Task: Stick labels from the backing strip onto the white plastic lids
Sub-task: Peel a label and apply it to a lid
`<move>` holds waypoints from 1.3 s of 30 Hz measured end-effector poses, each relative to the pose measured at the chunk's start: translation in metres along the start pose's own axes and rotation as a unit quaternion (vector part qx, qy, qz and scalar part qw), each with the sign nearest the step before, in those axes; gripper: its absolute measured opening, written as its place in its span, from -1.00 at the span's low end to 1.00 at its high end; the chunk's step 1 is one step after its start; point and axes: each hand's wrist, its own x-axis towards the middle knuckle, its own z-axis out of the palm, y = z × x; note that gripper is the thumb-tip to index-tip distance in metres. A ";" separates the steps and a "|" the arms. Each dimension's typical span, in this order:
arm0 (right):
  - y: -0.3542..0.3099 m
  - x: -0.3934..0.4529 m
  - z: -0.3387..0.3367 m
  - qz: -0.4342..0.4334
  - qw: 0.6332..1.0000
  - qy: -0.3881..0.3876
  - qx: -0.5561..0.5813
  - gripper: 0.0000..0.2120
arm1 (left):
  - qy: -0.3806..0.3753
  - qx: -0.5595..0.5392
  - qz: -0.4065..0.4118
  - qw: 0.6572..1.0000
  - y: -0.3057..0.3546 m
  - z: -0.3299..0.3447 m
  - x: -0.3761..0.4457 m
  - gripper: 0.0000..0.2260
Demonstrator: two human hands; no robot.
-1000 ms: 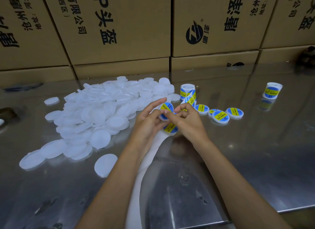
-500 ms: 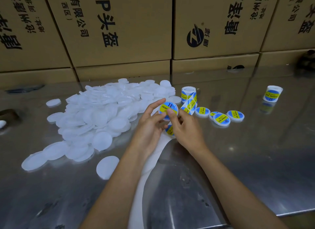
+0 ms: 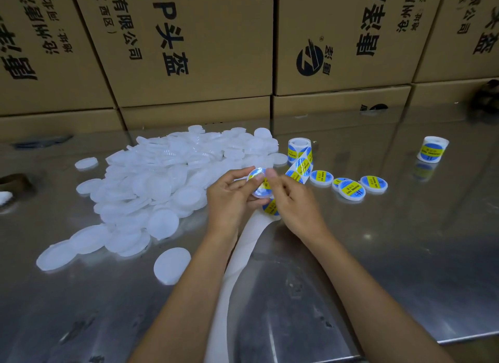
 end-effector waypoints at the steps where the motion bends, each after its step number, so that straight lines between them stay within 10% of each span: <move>1: 0.000 -0.001 0.001 0.001 1.000 -0.007 -0.029 -0.40 | 0.014 -0.005 -0.002 1.000 0.000 0.000 0.000 -0.89; 7: 0.004 -0.002 0.002 -0.029 0.993 0.016 -0.117 -0.47 | 0.032 0.008 -0.003 0.999 0.000 0.002 -0.001 -0.84; 17: 0.005 0.004 -0.005 0.017 0.995 0.092 -0.041 -0.47 | -0.155 0.005 -0.052 0.987 -0.007 0.001 -0.001 -0.69; 24: -0.006 -0.002 -0.006 0.020 0.992 0.022 0.126 -0.43 | -0.075 0.065 -0.025 0.995 -0.006 -0.001 0.003 -0.74; 39: 0.005 -0.002 0.001 0.001 0.996 0.021 -0.086 -0.39 | -0.025 0.121 0.046 0.991 -0.003 0.001 -0.001 -0.84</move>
